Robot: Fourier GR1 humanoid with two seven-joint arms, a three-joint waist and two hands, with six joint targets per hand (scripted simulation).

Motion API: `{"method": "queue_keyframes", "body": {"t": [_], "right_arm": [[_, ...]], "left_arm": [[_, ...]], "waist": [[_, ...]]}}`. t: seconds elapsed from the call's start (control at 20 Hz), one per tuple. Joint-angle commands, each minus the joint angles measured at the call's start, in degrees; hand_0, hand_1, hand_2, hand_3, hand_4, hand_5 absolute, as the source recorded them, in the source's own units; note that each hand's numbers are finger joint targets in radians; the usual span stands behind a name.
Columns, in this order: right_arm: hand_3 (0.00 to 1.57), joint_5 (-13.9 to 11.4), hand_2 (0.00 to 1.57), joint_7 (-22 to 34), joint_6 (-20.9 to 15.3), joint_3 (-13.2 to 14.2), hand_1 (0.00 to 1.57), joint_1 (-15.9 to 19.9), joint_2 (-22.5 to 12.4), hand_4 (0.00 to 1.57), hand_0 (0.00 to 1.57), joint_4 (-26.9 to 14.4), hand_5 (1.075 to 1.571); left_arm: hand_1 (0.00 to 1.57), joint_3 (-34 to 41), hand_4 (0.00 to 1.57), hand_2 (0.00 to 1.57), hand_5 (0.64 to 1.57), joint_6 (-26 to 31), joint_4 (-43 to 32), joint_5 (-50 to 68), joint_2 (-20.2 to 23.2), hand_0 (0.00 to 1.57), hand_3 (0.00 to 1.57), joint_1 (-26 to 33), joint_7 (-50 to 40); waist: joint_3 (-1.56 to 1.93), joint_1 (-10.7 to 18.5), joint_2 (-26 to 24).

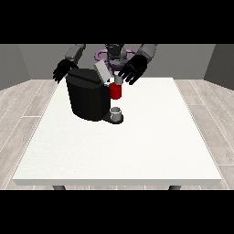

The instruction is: Insert the coffee pod into the coffee machine and close the lid

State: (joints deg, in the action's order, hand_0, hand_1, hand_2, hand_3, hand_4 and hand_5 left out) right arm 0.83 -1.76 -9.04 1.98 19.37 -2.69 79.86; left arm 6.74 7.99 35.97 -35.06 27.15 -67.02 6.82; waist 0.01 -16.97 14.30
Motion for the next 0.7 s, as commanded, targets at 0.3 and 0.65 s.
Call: {"method": "queue_keyframes", "body": {"t": [0.3,0.65], "right_arm": [[0.00,0.2,0.00,0.3,-0.8,-0.8,0.00,-1.3,1.8,0.52,0.00,0.8,1.571],[0.00,0.4,0.00,-1.6,0.7,-0.7,0.00,-2.5,1.0,0.48,0.00,0.3,1.571]], "left_arm": [[1.18,-0.1,0.50,1.25,1.571,1.0,-1.1,-0.6,-0.7,1.18,1.18,-0.2,1.2],[1.20,-0.3,0.52,1.28,1.571,-1.2,-0.8,-1.5,-3.2,1.20,1.21,-1.2,-0.9]], "waist": [[0.00,0.0,0.4],[0.00,-1.0,0.3]]}}
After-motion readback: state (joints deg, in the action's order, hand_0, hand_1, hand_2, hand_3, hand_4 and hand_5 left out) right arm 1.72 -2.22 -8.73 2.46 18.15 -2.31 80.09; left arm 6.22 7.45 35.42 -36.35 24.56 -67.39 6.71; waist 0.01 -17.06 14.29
